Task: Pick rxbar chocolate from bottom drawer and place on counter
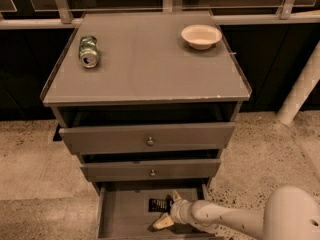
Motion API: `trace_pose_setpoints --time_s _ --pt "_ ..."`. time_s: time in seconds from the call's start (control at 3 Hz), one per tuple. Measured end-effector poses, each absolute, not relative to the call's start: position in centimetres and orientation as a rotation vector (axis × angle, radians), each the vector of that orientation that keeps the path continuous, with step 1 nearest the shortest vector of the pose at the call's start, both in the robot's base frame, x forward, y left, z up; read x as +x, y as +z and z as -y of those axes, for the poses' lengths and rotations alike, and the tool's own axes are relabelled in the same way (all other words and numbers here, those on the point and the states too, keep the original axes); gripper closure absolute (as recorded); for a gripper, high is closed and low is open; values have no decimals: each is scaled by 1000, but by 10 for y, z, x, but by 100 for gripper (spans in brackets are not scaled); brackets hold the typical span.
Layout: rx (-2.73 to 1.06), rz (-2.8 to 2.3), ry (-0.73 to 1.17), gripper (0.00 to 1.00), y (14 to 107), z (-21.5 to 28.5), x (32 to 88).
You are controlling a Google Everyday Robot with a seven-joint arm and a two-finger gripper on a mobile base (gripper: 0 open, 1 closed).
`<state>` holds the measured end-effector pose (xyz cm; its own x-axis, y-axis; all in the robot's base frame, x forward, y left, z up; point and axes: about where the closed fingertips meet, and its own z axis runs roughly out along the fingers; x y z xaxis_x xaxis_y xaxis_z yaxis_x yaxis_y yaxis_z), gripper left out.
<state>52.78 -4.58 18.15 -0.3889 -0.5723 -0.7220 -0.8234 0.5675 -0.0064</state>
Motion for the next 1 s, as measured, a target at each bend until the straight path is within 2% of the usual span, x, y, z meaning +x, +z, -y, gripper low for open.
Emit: trace_pose_setpoints --time_s 1.0 --pt "-1089 -2134 426 0 126 34 548"
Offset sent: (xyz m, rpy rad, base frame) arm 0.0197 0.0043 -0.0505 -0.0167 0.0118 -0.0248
